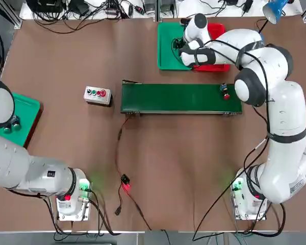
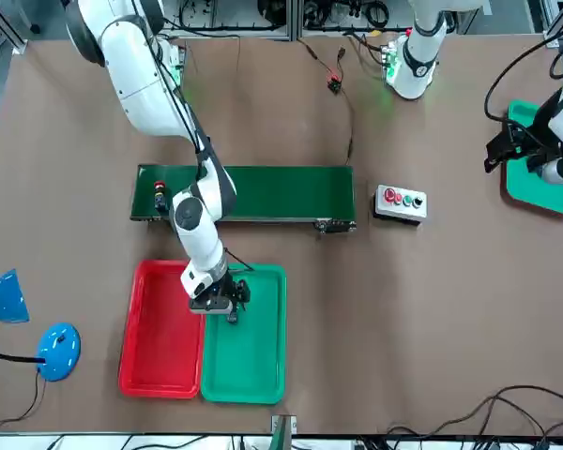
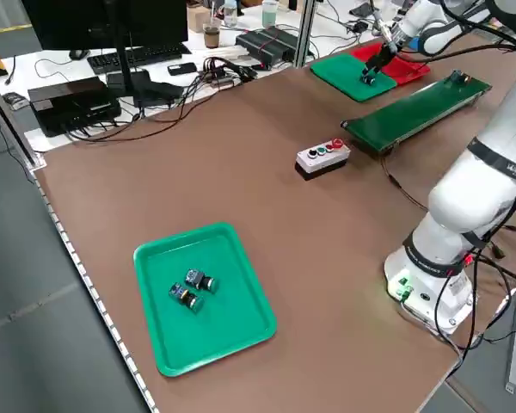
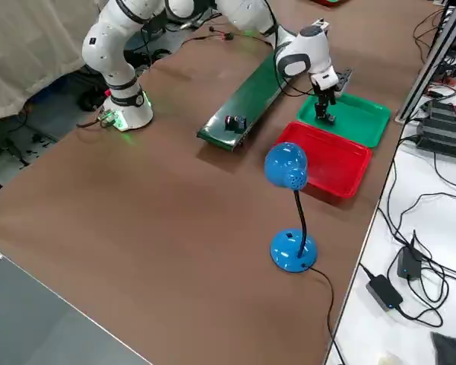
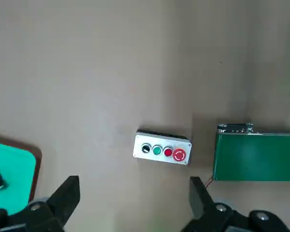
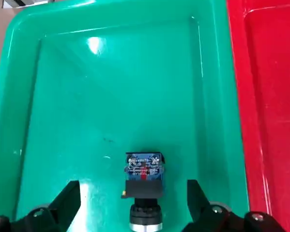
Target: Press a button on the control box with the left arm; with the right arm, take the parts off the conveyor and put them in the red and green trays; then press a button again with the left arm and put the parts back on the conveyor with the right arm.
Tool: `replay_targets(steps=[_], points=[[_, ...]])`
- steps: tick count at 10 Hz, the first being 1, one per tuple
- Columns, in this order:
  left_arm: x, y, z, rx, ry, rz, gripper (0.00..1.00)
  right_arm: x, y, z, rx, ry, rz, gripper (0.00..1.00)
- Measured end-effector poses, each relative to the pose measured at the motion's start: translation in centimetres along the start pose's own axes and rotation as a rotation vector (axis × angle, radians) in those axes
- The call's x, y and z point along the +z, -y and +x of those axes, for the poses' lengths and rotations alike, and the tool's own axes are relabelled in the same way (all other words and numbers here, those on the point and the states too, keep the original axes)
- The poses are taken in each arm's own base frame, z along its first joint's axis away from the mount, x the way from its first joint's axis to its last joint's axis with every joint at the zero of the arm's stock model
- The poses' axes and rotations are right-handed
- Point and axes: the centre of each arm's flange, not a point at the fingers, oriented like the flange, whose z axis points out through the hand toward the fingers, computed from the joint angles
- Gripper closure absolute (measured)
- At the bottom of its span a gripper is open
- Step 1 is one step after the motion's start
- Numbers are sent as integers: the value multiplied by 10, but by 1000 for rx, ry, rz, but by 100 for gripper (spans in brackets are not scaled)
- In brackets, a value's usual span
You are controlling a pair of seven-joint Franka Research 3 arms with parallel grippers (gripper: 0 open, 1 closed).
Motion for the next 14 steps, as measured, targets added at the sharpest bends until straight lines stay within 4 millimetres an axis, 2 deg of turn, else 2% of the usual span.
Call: replay_targets(steps=[4, 5, 8, 11, 14], points=[[0, -5, 0, 9, 0, 0, 0, 10, 1, 2, -1, -14, 6, 11], [0, -5, 0, 10, 0, 0, 0, 12, 1, 3, 0, -16, 7, 20], [0, -2, 0, 4, 0, 0, 0, 15, -1, 4, 0, -23, 5, 25], [0, -11, -1, 20, 0, 0, 0, 20, -1, 2, -6, -53, 21, 29], [0, -19, -2, 31, 1, 0, 0, 20, -2, 3, -5, -56, 21, 49]])
